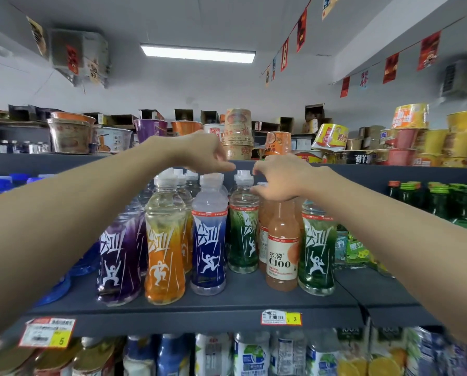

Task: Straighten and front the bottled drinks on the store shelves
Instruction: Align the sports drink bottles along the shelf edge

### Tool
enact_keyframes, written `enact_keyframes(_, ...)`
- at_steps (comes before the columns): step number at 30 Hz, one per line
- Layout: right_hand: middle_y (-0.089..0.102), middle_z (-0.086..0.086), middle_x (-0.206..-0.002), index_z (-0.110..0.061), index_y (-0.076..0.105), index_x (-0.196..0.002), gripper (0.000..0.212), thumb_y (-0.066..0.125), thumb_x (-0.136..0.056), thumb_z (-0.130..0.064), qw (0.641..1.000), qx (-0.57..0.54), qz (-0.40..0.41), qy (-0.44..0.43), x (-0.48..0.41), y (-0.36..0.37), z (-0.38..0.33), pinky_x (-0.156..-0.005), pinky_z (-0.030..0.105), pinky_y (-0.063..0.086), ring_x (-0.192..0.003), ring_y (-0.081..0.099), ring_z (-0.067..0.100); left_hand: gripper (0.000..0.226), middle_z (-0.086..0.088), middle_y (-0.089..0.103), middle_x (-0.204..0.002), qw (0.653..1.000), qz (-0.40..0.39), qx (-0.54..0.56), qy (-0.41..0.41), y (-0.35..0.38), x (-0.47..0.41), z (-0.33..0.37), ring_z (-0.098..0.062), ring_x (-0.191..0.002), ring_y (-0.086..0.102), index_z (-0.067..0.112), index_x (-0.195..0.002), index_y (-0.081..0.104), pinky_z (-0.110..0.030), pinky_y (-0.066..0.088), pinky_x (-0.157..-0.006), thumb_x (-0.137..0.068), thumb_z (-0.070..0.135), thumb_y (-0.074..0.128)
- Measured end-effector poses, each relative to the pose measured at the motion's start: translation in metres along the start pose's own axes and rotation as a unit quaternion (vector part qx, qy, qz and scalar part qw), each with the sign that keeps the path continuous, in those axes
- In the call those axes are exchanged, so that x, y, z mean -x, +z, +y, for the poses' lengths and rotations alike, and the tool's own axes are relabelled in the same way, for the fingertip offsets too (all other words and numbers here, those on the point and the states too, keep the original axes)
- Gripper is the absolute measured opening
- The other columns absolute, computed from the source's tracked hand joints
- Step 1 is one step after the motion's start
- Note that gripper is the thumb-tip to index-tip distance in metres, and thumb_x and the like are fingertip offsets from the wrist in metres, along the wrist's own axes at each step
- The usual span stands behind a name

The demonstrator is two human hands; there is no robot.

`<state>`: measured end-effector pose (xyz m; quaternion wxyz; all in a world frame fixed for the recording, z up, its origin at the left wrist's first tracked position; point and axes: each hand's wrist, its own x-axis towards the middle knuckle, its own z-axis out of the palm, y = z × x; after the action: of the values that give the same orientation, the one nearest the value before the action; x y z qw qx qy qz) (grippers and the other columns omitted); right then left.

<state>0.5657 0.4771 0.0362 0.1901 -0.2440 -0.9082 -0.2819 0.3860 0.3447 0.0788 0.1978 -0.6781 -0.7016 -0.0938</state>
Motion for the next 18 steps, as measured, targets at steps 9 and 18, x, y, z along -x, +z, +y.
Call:
enact_keyframes(9,0.064,0.0,-0.114,-0.02,0.057,-0.134,0.055,0.059,-0.093,-0.056,0.985,-0.047,-0.168,0.008,0.037,-0.025,0.0,-0.077,0.032,0.044,-0.102,0.058,0.023,0.077,0.001,0.058,-0.124,0.995,-0.076,-0.065,-0.008,0.015,0.025,0.011,-0.017,-0.107,0.052,0.023,-0.13,0.058,-0.033,0.039,-0.092,-0.07,0.069,0.069)
enact_keyframes(18,0.062,0.003,-0.119,-0.022,0.043,-0.146,0.076,0.06,-0.087,-0.067,0.993,0.033,-0.113,-0.012,0.048,-0.012,0.0,-0.094,0.042,0.045,-0.117,0.058,0.029,0.08,0.002,0.054,-0.125,0.997,-0.056,-0.048,-0.011,0.022,0.023,0.004,-0.017,-0.108,0.045,0.026,-0.136,0.052,-0.036,0.04,-0.092,-0.072,0.069,0.072)
